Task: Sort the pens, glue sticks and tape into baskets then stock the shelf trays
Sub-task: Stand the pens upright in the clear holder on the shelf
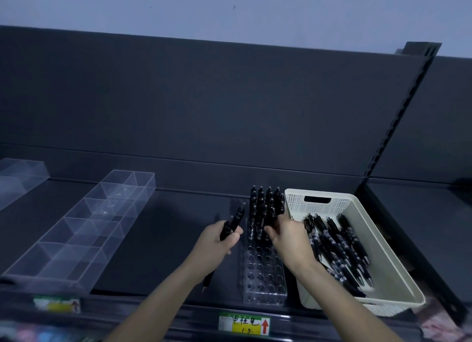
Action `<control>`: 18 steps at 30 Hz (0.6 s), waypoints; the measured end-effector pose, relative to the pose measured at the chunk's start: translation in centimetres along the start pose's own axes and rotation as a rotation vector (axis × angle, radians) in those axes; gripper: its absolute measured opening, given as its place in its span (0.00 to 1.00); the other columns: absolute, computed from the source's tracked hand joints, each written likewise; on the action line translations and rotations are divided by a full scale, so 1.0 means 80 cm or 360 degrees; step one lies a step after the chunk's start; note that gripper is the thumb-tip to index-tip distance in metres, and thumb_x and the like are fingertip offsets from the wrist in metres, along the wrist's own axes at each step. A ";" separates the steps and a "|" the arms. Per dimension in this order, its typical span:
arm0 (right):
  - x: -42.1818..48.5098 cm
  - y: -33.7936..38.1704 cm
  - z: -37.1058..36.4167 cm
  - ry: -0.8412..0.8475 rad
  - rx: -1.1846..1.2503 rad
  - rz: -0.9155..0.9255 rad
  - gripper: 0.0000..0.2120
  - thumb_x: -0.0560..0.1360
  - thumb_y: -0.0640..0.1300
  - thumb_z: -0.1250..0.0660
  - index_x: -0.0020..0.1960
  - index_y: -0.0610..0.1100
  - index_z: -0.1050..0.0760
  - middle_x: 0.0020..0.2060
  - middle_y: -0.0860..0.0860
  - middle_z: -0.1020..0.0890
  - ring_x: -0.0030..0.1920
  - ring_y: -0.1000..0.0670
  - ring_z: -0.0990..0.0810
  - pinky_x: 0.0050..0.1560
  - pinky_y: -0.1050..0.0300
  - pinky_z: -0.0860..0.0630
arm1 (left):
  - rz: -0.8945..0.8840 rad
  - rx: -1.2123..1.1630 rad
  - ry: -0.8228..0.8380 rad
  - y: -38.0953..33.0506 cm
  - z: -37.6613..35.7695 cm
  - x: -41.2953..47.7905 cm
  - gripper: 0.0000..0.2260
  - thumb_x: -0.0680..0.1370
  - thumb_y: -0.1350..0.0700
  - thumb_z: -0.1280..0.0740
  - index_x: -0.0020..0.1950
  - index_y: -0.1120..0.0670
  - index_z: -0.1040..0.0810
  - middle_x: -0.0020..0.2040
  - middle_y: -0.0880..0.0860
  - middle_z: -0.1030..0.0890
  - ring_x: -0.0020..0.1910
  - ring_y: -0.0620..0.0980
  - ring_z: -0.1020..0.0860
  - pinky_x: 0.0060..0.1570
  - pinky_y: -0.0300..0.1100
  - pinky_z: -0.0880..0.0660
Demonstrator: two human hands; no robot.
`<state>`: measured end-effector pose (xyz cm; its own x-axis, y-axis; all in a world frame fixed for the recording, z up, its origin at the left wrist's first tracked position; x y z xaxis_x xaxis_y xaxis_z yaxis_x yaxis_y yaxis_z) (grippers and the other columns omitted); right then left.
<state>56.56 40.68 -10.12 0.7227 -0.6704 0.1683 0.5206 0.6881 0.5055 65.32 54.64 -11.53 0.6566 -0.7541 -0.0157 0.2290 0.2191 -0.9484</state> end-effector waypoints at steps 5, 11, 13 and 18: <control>0.000 -0.001 0.001 0.0017 -0.0018 -0.0031 0.10 0.76 0.47 0.35 0.45 0.40 0.27 0.34 0.47 0.23 0.37 0.46 0.23 0.40 0.55 0.24 | -0.0001 -0.0003 -0.0072 -0.001 0.006 0.001 0.09 0.77 0.63 0.36 0.46 0.49 0.23 0.49 0.52 0.21 0.43 0.45 0.21 0.47 0.36 0.23; -0.015 0.000 0.045 -0.0144 0.0179 0.0004 0.07 0.74 0.43 0.33 0.50 0.42 0.20 0.41 0.49 0.16 0.42 0.50 0.19 0.48 0.60 0.24 | -0.0016 -0.0133 -0.0057 -0.010 -0.001 0.006 0.07 0.76 0.65 0.35 0.50 0.68 0.24 0.40 0.54 0.23 0.38 0.46 0.22 0.36 0.28 0.25; -0.020 0.011 0.058 -0.0137 0.0396 0.0046 0.04 0.74 0.42 0.32 0.41 0.47 0.20 0.34 0.54 0.19 0.37 0.54 0.21 0.42 0.65 0.26 | -0.0037 -0.0213 0.0018 -0.018 -0.016 0.007 0.05 0.76 0.66 0.34 0.49 0.68 0.23 0.39 0.54 0.21 0.38 0.46 0.20 0.39 0.32 0.23; -0.021 0.029 0.046 0.0169 0.0769 0.0052 0.09 0.73 0.42 0.32 0.35 0.42 0.23 0.29 0.53 0.25 0.32 0.53 0.29 0.38 0.56 0.32 | -0.0088 -0.0268 0.0187 -0.033 -0.050 0.010 0.05 0.74 0.66 0.33 0.40 0.59 0.22 0.33 0.49 0.20 0.36 0.47 0.20 0.45 0.44 0.20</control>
<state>54.83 42.38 -6.12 0.7904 -0.6015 0.1161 0.2449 0.4840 0.8401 62.37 51.01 -10.28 0.5558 -0.8313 0.0102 0.1324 0.0764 -0.9882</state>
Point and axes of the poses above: each hand's wrist, its own x-axis towards the middle knuckle, its own z-axis out of the back of the hand, y = z × x, the point moved 10 cm from there along x, towards the middle knuckle
